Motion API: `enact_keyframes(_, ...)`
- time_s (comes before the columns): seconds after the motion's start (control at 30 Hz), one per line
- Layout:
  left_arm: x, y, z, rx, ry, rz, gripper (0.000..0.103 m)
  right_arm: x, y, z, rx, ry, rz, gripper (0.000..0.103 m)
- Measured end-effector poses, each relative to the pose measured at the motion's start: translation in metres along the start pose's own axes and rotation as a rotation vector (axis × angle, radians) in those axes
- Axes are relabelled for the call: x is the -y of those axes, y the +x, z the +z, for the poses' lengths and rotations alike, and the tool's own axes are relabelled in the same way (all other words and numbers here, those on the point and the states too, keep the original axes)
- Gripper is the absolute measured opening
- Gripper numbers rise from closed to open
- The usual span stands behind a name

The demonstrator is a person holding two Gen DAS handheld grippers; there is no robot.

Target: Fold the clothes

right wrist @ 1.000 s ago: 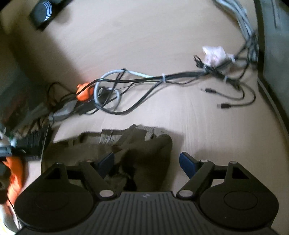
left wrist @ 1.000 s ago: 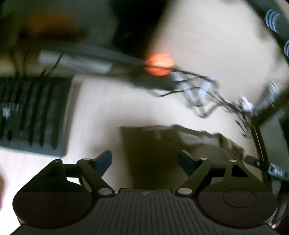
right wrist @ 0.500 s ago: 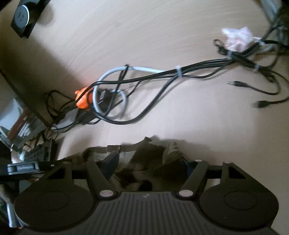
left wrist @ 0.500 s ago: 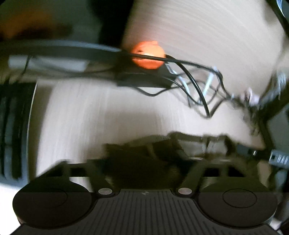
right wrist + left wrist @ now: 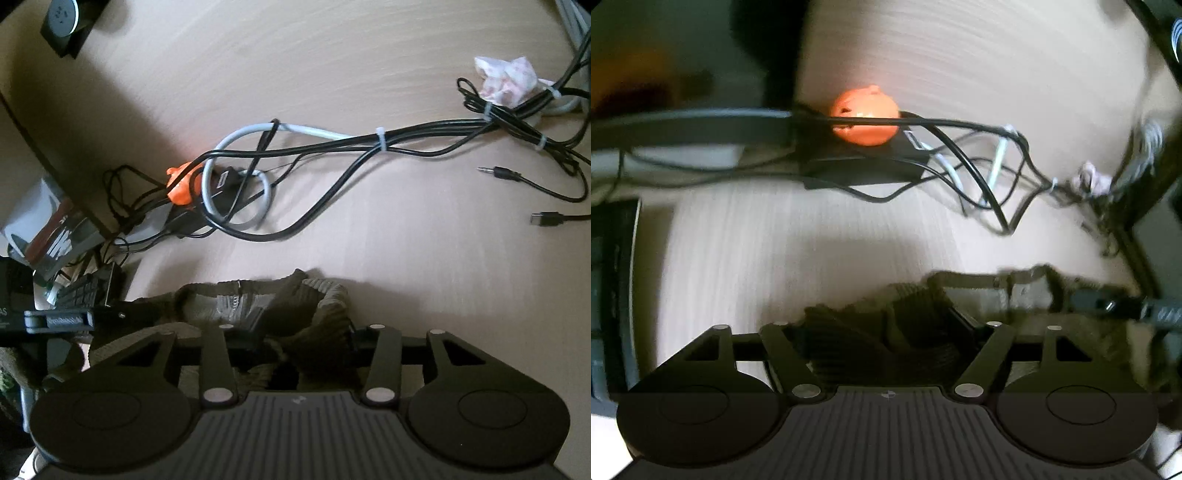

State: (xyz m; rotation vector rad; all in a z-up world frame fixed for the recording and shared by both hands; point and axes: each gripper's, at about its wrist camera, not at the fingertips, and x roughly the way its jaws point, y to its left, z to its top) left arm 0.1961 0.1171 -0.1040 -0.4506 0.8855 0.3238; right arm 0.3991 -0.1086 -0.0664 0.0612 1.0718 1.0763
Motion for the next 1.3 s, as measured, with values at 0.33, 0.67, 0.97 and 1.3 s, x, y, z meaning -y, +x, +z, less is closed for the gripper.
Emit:
enact_keyframes(0.33, 0.027, -0.113, -0.004, 0.076, 0.194, -0.172, 0.015, -0.024, -0.066, -0.012, 0.041, 0.006, 0.062, 0.017)
enact_keyframes(0.67, 0.026, -0.235, -0.113, 0.083, 0.309, -0.218, 0.014, -0.092, -0.181, -0.120, 0.000, -0.089, 0.020, 0.017)
enact_keyframes(0.97, -0.037, -0.242, -0.150, 0.026, 0.111, -0.339, 0.028, -0.094, -0.225, -0.196, -0.045, -0.029, -0.079, 0.062)
enact_keyframes(1.3, -0.086, -0.218, -0.175, -0.086, -0.115, -0.452, 0.093, -0.063, -0.180, -0.151, 0.119, 0.161, 0.007, 0.085)
